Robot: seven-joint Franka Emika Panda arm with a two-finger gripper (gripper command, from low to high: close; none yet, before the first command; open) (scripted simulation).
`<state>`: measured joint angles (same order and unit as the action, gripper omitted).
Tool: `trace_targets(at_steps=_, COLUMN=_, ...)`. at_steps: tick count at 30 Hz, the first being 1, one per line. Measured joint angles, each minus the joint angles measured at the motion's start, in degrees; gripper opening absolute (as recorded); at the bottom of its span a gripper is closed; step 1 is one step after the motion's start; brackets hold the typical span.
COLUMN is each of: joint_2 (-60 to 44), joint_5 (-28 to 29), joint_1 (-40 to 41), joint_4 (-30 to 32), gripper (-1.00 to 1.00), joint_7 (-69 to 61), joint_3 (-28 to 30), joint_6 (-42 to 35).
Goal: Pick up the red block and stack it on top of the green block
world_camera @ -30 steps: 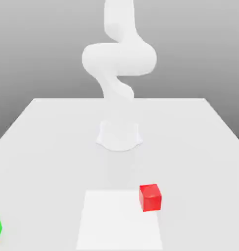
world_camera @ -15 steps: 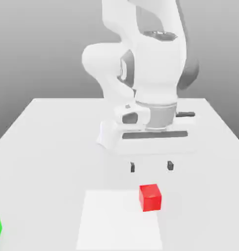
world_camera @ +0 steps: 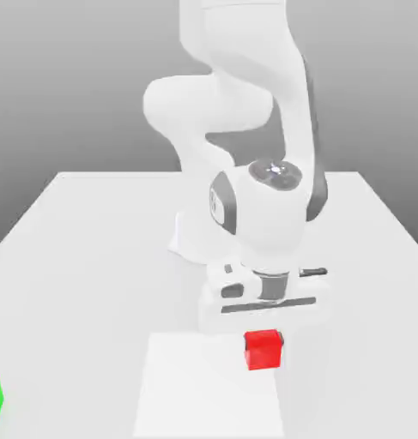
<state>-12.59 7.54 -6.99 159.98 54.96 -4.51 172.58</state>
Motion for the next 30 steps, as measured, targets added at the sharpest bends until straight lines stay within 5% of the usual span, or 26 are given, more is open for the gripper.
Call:
trace_targets(at_steps=8, joint_2=12.76, joint_5=-8.12, joint_1=0.27, joint_4=1.09, gripper=-1.00, joint_7=-4.99, joint_3=-2.41, joint_6=-11.59)
trace_targets(at_steps=11, joint_2=11.69, joint_5=-10.18, joint_1=-3.26, joint_4=-2.87, gripper=-1.00, joint_7=-1.83, joint_3=2.06, joint_6=-14.38)
trace_targets(at_steps=25, joint_2=-3.27, joint_5=-17.39, joint_1=19.34, joint_4=-29.98, gripper=-1.00, joint_7=23.15, joint_3=22.25, joint_6=-27.73)
trace_targets(at_steps=28, joint_2=-10.52, joint_5=-21.16, joint_1=22.86, joint_4=-34.13, gripper=-1.00, joint_7=24.54, joint_3=22.94, joint_6=-25.35)
trace_targets(at_steps=29, joint_2=-12.58, joint_5=-22.30, joint_1=23.64, joint_4=-34.57, gripper=1.00, joint_7=24.06, joint_3=22.31, joint_6=-23.82)
trace_targets(at_steps=30, joint_2=-12.58, joint_5=-22.30, joint_1=23.64, joint_4=-34.57, gripper=1.00, joint_7=24.06, joint_3=22.31, joint_6=-23.82)
